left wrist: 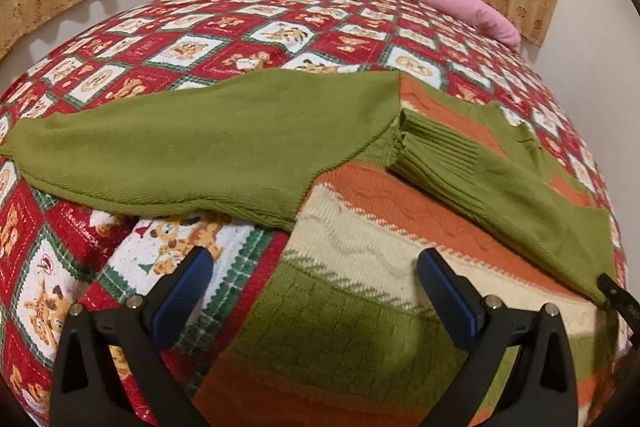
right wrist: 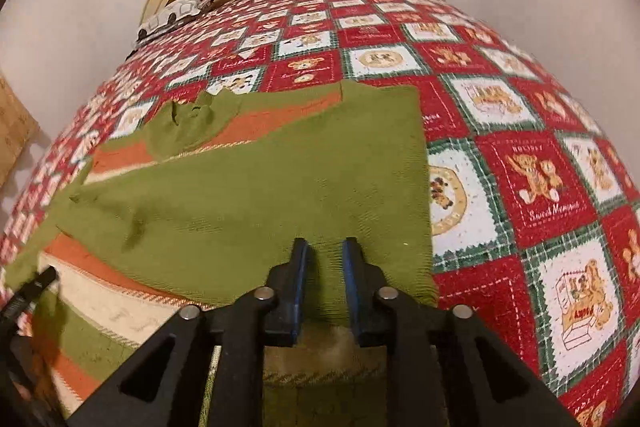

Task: Fold small clothes
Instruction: 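Grasp the other green sleeve cuff with the left tool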

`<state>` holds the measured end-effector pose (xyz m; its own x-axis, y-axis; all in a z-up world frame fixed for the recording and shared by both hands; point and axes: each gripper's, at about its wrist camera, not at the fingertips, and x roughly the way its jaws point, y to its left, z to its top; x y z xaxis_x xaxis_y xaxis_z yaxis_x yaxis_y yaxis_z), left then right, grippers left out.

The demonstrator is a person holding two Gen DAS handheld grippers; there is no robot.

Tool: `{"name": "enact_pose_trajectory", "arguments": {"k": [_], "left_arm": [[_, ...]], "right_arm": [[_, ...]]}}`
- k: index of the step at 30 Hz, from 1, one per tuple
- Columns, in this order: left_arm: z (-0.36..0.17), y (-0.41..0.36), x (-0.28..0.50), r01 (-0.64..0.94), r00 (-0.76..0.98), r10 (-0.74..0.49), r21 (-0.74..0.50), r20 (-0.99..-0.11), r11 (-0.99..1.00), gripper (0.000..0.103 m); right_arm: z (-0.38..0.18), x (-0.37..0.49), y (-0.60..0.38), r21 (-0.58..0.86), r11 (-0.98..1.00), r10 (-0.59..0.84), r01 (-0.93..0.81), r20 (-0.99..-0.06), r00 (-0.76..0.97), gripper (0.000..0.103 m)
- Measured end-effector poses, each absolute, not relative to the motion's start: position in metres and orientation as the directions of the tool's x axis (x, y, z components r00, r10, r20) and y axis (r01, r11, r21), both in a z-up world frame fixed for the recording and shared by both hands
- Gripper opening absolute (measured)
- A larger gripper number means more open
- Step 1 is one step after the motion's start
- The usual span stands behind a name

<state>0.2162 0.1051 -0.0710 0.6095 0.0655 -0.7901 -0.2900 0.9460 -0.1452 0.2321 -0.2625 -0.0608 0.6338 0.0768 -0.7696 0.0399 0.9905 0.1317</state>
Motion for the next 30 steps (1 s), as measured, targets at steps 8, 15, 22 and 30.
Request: {"name": "enact_pose_trajectory", "arguments": {"k": [8, 15, 22, 30], "left_arm": [[-0.017, 0.219, 0.167, -0.517, 0.663, 0.322, -0.103, -0.675, 0.85, 0.103], [-0.031, 0.365, 0.164, -0.76, 0.521, 0.408, -0.19, -0.75, 0.621, 0.082], [-0.071, 0.396, 0.189, -0.787, 0.503, 0.288, -0.294, -0.815, 0.542, 0.062], [-0.069, 0.379, 0.199, -0.781, 0.491, 0.363, -0.216, -0.792, 0.586, 0.017]], "right_arm": [[-0.063, 0.228, -0.228, -0.008, 0.996, 0.049, -0.085, -0.766, 0.641, 0.079], [-0.063, 0.227, -0.237, 0.053, 0.995, 0.093, -0.081, -0.76, 0.643, 0.079], [-0.064, 0.227, -0.234, 0.047, 0.996, 0.088, -0.081, -0.761, 0.642, 0.079], [-0.064, 0.227, -0.234, 0.048, 0.996, 0.089, -0.08, -0.761, 0.643, 0.079]]}}
